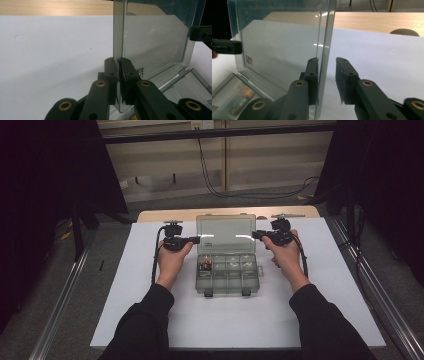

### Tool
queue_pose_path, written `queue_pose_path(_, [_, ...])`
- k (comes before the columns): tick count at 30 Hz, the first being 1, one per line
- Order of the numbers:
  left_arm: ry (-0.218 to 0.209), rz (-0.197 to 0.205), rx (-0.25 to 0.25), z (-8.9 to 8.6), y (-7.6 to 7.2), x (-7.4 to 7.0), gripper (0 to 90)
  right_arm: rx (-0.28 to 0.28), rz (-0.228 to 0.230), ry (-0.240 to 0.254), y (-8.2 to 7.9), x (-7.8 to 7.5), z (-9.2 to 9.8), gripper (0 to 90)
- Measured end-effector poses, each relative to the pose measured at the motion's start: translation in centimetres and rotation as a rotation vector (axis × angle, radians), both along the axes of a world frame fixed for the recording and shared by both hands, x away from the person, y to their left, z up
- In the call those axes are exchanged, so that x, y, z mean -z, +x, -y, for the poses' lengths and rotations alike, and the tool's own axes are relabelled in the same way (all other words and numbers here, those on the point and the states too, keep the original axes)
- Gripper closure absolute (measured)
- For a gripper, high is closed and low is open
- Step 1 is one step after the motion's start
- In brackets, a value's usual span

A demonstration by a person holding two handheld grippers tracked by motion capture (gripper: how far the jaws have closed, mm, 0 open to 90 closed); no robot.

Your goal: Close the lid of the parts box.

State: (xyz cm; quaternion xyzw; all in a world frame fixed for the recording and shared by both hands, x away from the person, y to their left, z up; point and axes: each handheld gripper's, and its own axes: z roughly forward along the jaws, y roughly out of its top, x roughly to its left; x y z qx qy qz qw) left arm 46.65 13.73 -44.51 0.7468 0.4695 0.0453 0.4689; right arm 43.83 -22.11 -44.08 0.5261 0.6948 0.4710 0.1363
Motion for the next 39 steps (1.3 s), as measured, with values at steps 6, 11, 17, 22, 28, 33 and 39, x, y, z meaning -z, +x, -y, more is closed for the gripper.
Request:
queue_pose_path(6, [0.007, 0.018, 0.005, -0.1, -0.1, 0.1, 85.6, -0.003, -0.014, 0.004, 0.6, -0.5, -0.3, 79.7])
queue_pose_path(11, [-0.007, 0.000, 0.001, -0.3, 0.0, 0.3, 85.6, 0.010, -0.023, -0.001, 0.7, -0.7, -0.4, 84.3])
queue_pose_path(17, [-0.037, -0.018, 0.004, -0.5, 0.0, 0.1, 82.7, 0.014, -0.004, -0.001, 0.2, -0.9, -0.5, 85.7])
queue_pose_path(22, [-0.092, -0.006, -0.019, -1.3, -0.2, -0.8, 76.8, 0.011, 0.027, -0.013, -0.4, -1.0, -0.6, 85.8])
queue_pose_path(28, [-0.161, -0.002, 0.001, -2.1, -0.2, -1.2, 90.0, 0.005, 0.061, -0.024, -0.9, -1.1, -0.7, 85.9])
queue_pose_path(33, [-0.196, -0.029, -0.047, -2.5, 0.5, -1.3, 90.0, 0.005, 0.071, -0.030, -1.1, -1.2, -0.8, 85.9])
queue_pose_path(39, [-0.179, -0.059, -0.059, -1.8, 1.8, -1.1, 90.0, 0.000, 0.102, -0.031, -1.5, -1.1, -0.8, 85.9])
